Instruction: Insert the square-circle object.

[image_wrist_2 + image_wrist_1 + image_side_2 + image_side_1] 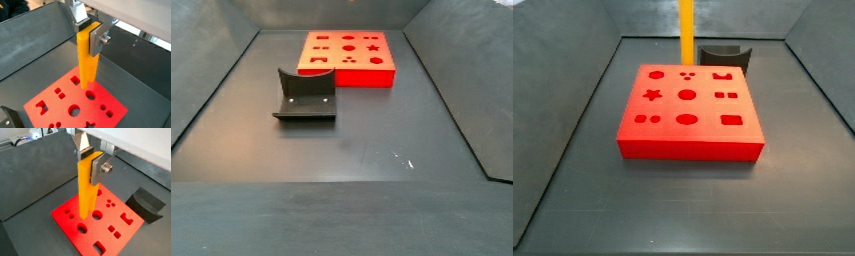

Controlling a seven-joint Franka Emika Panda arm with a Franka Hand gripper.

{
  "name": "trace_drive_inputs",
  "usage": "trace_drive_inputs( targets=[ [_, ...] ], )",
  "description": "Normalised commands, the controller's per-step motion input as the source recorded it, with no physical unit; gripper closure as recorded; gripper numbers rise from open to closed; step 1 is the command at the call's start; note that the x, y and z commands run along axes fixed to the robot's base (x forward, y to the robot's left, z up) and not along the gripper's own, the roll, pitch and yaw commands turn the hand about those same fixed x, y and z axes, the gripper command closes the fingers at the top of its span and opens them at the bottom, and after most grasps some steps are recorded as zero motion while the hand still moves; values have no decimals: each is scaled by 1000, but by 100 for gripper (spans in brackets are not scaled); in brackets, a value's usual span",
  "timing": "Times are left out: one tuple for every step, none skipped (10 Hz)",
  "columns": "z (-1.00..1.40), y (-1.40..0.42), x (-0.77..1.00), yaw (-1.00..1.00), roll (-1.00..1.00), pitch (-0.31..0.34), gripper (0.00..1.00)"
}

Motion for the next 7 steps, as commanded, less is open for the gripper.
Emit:
trace_drive_inputs(
  targets=[
    [-160, -69, 0, -180, -20, 30, 100],
    [-183, -23, 54, -740, 0, 66, 100],
    [-309, 0, 26, -917, -44, 47, 100],
    [-389, 0, 0, -1000, 0, 101, 100],
    [-346, 0, -26, -1000, 0, 91, 100],
    [-291, 0, -20, -1000, 0, 60, 100],
    [-340, 0, 0, -977, 31, 93, 100]
  ],
)
